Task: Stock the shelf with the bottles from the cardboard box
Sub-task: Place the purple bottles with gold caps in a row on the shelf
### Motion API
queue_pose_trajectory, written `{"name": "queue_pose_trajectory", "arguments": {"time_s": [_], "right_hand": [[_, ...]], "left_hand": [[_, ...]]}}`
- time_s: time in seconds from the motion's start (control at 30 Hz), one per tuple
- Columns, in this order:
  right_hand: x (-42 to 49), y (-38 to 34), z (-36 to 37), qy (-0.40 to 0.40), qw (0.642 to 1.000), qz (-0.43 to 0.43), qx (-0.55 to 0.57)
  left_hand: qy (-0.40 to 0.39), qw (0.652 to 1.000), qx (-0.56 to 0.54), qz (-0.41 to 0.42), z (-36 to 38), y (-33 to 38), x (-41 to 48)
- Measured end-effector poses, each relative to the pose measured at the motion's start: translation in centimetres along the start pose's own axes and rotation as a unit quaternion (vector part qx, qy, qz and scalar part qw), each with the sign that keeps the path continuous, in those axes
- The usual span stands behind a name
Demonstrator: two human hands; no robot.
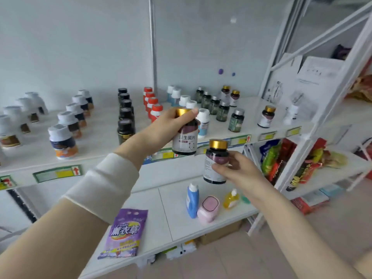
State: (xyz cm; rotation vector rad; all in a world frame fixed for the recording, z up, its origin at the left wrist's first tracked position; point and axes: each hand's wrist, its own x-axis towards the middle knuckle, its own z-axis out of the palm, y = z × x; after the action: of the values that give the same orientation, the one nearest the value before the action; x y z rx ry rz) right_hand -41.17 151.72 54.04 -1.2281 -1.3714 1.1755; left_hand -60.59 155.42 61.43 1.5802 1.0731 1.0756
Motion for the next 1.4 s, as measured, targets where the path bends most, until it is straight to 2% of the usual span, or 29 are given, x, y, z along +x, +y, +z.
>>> {"name": "queue_pose_trajectory", "arguments": {"time_s": [0.23, 0.37, 0.53, 0.73, 0.93, 1.07, 1.23, 1.4], "right_hand": [[9.8, -0.7, -12.3, 0.063, 0.997, -0.017, -0.035], [14.7, -1.8, -18.6, 0.079, 0.995, -0.028, -0.045], [21.1, -2.6, -25.3, 0.093, 0.993, -0.056, -0.044], [29.6, -3.3, -31.0, 0.039, 0.994, -0.090, -0.039], [36.6, -2.6, -33.5, -0.031, 0.994, -0.080, -0.070], [40.2, -1.2, -33.2, -0.059, 0.993, -0.054, -0.082], [42.6, 1.3, -32.0, -0.094, 0.992, -0.023, -0.087], [43.2, 3.4, -30.8, -0.124, 0.978, -0.031, -0.162]], "left_hand": [[-0.066, 0.997, 0.041, 0.019, 7.6, 1.0, 14.7], [-0.070, 0.995, 0.048, 0.043, 11.6, 2.3, 22.0], [-0.059, 0.996, 0.062, 0.038, 16.2, 2.1, 30.3], [-0.005, 0.994, 0.111, 0.017, 20.0, 1.2, 38.5], [0.084, 0.983, 0.159, -0.031, 21.4, 0.3, 44.3], [0.112, 0.972, 0.198, -0.058, 21.0, -0.9, 47.3], [0.100, 0.961, 0.235, -0.103, 20.3, -3.5, 49.7], [0.060, 0.954, 0.260, -0.138, 20.3, -5.1, 51.2]]}}
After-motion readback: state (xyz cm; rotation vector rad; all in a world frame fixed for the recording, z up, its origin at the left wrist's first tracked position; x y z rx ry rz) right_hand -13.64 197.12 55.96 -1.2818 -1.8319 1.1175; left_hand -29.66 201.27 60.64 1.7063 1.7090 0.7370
